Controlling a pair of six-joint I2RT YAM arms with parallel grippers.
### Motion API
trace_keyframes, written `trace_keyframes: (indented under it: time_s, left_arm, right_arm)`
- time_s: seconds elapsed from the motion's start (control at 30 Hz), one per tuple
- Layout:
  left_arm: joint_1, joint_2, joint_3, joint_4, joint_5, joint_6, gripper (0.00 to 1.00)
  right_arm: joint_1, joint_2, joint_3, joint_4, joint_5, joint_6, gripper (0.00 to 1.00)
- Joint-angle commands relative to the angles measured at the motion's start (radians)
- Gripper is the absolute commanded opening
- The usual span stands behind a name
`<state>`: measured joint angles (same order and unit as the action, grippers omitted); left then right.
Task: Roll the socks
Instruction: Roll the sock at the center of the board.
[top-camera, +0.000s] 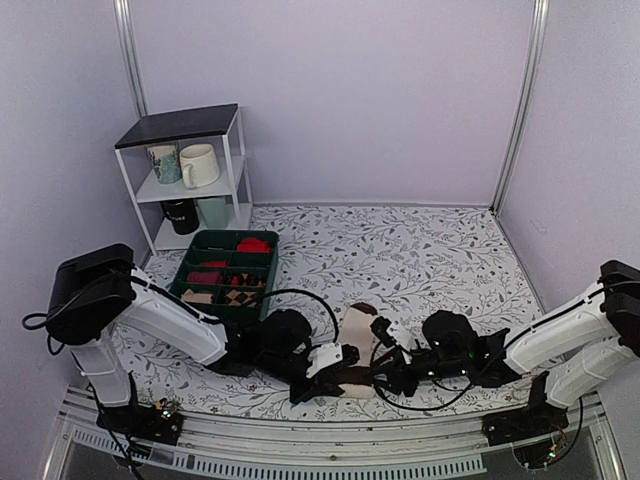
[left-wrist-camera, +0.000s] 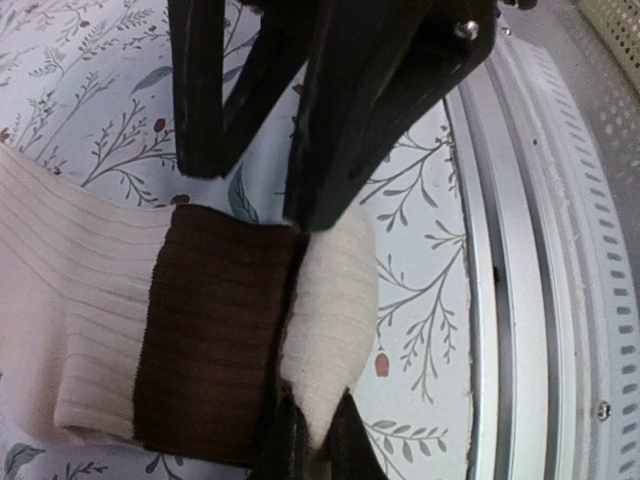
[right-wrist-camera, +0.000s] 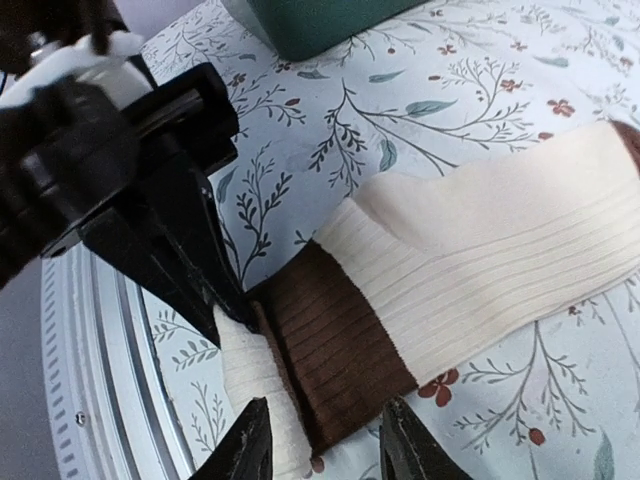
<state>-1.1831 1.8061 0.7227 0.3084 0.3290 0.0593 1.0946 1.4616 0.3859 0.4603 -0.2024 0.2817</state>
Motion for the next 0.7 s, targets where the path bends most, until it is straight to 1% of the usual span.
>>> trace_keyframes:
  time_s: [0.0,0.1,0.17,0.2,0.4,0.67]
  left_arm:
    - [0.012,0.075,-0.012,-0.269,0.083,-0.073,0.00]
    - [0.034,0.094,-0.003,-0.276,0.118,-0.106,0.00]
    - [0.046,0.108,0.003,-0.285,0.130,-0.120,0.00]
    - [0.050,0.113,0.003,-0.285,0.135,-0.126,0.00]
    - [0.062,0.119,-0.005,-0.276,0.153,-0.144,0.00]
    - [0.066,0.126,-0.006,-0.270,0.165,-0.150,0.00]
  right_arm:
    - [0.059,-0.097,-0.091,0.083,0.186,-0.134,0.38]
    - [0.147,-0.087,-0.135,0.187,0.254,-0.240,0.38]
    - [0.195,-0.067,-0.126,0.197,0.290,-0.318,0.38]
    - [0.208,-0.054,-0.119,0.199,0.294,-0.331,0.38]
    - [0.250,0.016,-0.075,0.179,0.333,-0.394,0.38]
    - [0.257,0.094,-0.032,0.163,0.318,-0.410,0.38]
